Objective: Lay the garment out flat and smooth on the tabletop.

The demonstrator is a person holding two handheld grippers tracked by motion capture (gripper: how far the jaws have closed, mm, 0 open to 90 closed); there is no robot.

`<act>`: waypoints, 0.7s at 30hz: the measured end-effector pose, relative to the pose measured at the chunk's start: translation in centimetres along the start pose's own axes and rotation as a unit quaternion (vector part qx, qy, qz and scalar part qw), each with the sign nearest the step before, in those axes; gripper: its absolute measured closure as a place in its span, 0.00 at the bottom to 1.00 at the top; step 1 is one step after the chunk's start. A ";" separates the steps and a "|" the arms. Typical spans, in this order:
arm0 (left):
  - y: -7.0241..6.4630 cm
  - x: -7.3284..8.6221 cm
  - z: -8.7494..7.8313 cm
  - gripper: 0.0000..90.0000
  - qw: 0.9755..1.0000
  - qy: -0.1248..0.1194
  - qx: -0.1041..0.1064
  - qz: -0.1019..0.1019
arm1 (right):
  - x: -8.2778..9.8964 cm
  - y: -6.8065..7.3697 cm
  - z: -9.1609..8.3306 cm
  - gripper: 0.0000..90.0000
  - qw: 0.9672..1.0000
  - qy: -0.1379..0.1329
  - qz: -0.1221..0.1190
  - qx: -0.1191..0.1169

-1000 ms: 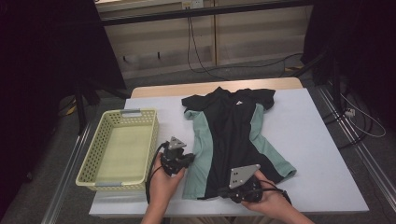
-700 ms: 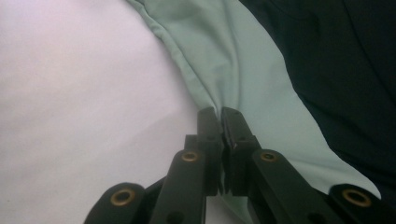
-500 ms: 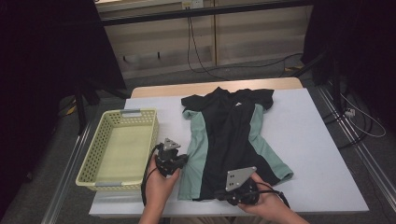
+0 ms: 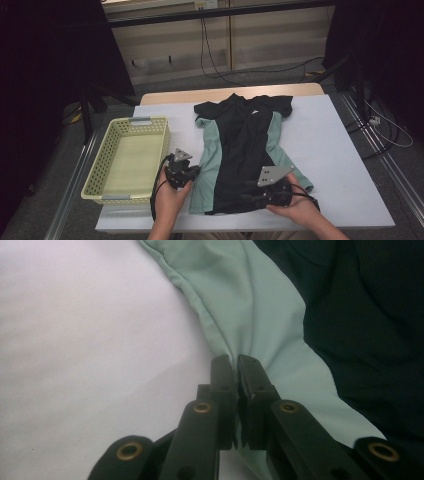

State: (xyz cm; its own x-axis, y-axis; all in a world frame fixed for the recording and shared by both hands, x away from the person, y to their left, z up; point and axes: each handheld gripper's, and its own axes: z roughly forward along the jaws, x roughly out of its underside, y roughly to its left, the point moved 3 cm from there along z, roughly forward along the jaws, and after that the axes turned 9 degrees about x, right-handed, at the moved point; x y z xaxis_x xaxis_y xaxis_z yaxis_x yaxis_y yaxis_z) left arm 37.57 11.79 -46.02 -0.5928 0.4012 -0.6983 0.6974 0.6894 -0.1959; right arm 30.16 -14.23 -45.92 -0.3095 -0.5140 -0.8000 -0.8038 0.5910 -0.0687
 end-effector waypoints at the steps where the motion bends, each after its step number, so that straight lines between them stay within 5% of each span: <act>1: 0.0 0.0 0.0 0.96 1.000 0.002 -0.001 0.002 | 0.1 -0.6 -0.2 0.61 1.000 0.002 0.004 0.012; 6: 0.1 0.0 -0.1 0.96 1.000 0.006 0.002 -0.002 | 1.2 -3.9 -1.6 0.58 0.996 0.013 0.040 0.076; 12: 0.1 -0.1 -0.2 0.97 1.000 0.004 0.004 -0.006 | 2.7 -7.7 -3.4 0.57 0.985 0.014 0.098 0.142; 15: 0.1 0.0 -0.1 0.97 1.000 0.007 0.007 -0.002 | 3.5 -9.2 -4.1 0.57 0.976 0.015 0.126 0.180; 21: 0.0 -0.1 -0.1 0.97 1.000 0.006 0.010 -0.006 | 4.7 -10.8 -4.7 0.58 0.965 0.028 0.146 0.214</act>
State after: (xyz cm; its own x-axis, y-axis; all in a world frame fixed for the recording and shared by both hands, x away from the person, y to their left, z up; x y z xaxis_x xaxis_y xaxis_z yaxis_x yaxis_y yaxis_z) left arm 37.58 11.88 -45.90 -0.6058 0.4004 -0.6875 0.6979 0.6823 -0.2177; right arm 35.01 -25.96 -46.10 -0.5281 -0.3115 -0.7900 -0.3981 0.9125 -0.0937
